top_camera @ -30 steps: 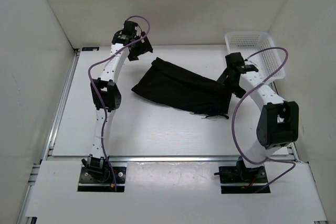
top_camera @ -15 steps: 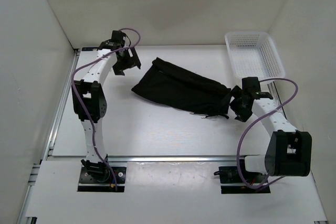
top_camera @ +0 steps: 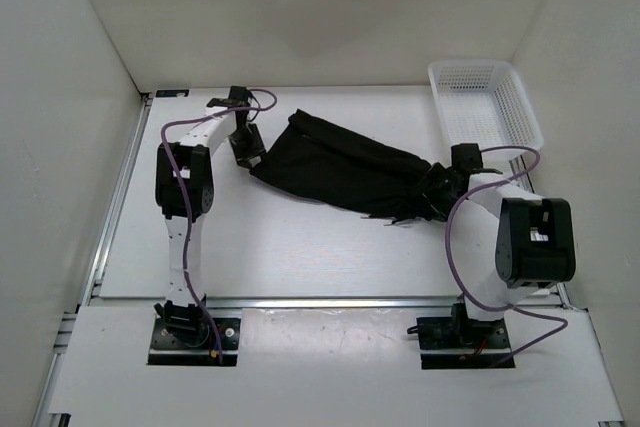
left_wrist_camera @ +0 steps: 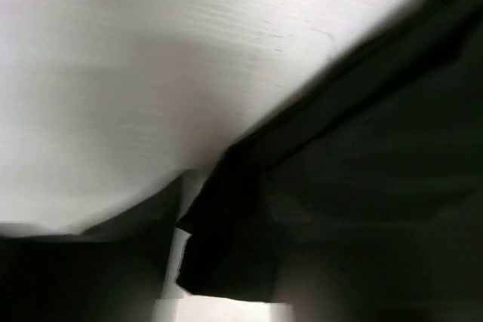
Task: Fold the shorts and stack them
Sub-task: Fold the shorts
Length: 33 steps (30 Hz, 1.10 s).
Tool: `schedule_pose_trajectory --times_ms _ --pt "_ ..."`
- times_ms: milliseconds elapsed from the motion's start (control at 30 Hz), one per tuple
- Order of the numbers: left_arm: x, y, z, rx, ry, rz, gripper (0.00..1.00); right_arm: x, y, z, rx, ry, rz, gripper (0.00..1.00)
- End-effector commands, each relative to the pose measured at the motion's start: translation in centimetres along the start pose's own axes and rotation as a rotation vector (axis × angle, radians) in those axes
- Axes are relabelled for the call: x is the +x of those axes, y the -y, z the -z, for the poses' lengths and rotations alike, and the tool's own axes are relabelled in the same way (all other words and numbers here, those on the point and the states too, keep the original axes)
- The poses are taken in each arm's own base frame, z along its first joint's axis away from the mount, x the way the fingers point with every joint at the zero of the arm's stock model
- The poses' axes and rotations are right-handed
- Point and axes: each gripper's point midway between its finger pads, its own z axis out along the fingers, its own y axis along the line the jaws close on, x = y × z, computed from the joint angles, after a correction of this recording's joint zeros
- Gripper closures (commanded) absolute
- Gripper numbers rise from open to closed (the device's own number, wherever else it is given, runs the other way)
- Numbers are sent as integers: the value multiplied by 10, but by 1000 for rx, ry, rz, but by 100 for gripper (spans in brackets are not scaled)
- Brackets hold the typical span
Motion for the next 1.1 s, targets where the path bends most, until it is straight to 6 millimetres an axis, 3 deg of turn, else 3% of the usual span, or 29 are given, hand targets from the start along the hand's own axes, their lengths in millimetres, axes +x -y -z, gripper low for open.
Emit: schedule_pose_trajectory --times_ms 0,67,100,133,167,200,300,333,400,433,467,533,567,600,633,667,733,767,800,867,900,967,1067 --pt "1 20 -5 47 -2 -20 61 -9 -3 -14 -15 7 5 27" --pt "1 20 -5 47 -3 -20 90 -12 -9 -15 -35 7 8 50" --pt "-2 20 -1 42 10 -7 90 -13 -15 -14 -45 11 31 60" --pt "-1 14 0 37 7 4 90 -10 -17 -11 -47 8 52 82" --pt "5 8 0 13 1 31 90 -11 -20 -6 -49 10 52 90" --pt "-2 1 15 -5 40 54 90 -12 -25 0 -54 22 82 96" --pt "10 -24 27 -51 55 102 90 -6 -33 16 -54 21 148 100" --pt "9 -26 48 -53 100 116 90 -4 -33 20 -52 19 147 100" --pt "34 -46 53 -96 74 157 90 5 -30 28 -42 -1 187 100" --pt "36 -50 75 -85 115 179 90 8 -27 29 -31 -14 194 100" --pt "63 -66 69 -126 72 194 90 13 -28 32 -31 -21 212 100" --pt "82 -72 91 -109 98 236 90 26 -14 35 7 -67 219 100" --pt "106 -84 85 -136 58 250 90 31 -13 36 3 -71 241 100" --pt "115 -87 87 -138 55 270 90 40 -4 36 20 -91 235 100" --pt "126 -83 94 -109 44 270 88 41 4 34 45 -89 244 95" --pt "142 -85 90 -121 19 252 82 46 5 34 45 -95 260 62" --pt "152 -80 91 -106 7 246 66 48 15 33 78 -99 275 25" --pt "156 -80 93 -110 13 235 36 46 12 37 85 -88 301 13" --pt "155 -80 95 -104 21 235 20 46 16 42 108 -87 300 10" --pt "154 -84 99 -115 50 234 13 38 5 56 109 -33 344 7" --pt "156 -86 100 -122 41 234 7 34 10 63 148 -7 346 6" --pt "153 -86 105 -117 66 234 6 28 -1 79 141 54 380 6" --pt "142 -85 113 -124 101 225 7 22 -18 94 106 114 398 17"
